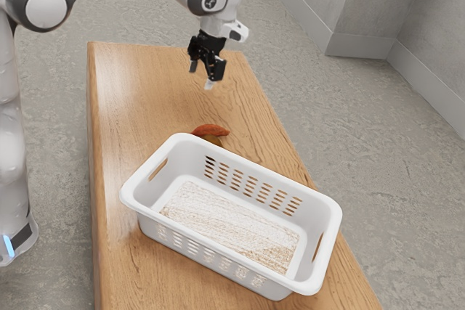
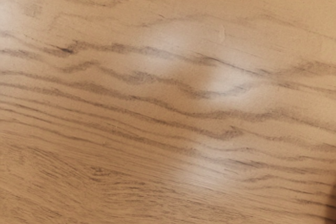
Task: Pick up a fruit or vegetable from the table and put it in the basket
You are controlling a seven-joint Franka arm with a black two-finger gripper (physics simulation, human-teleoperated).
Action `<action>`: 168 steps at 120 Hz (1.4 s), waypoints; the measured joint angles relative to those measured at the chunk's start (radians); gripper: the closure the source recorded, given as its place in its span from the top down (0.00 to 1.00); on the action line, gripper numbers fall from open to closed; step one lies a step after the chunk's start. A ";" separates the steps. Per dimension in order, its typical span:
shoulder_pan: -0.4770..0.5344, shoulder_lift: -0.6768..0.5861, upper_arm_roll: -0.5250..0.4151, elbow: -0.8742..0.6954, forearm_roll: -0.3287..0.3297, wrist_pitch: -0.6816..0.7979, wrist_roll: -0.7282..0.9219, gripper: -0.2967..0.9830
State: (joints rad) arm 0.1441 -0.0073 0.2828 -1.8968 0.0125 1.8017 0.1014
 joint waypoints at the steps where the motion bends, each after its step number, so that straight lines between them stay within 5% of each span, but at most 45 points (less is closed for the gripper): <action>1: 0.002 0.001 0.000 0.000 0.000 0.001 0.001 0.77; 41: 0.001 -0.012 0.001 -0.046 0.034 0.027 0.024 0.77; 82: -0.430 -0.042 0.102 -0.077 -0.011 0.033 0.035 0.77; 115: -0.325 -0.051 0.120 -0.097 -0.030 0.037 0.039 0.77; 168: -0.388 -0.123 0.131 -0.207 0.022 0.085 0.066 0.77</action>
State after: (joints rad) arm -0.2440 -0.1298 0.4140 -2.1043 0.0340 1.8867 0.1676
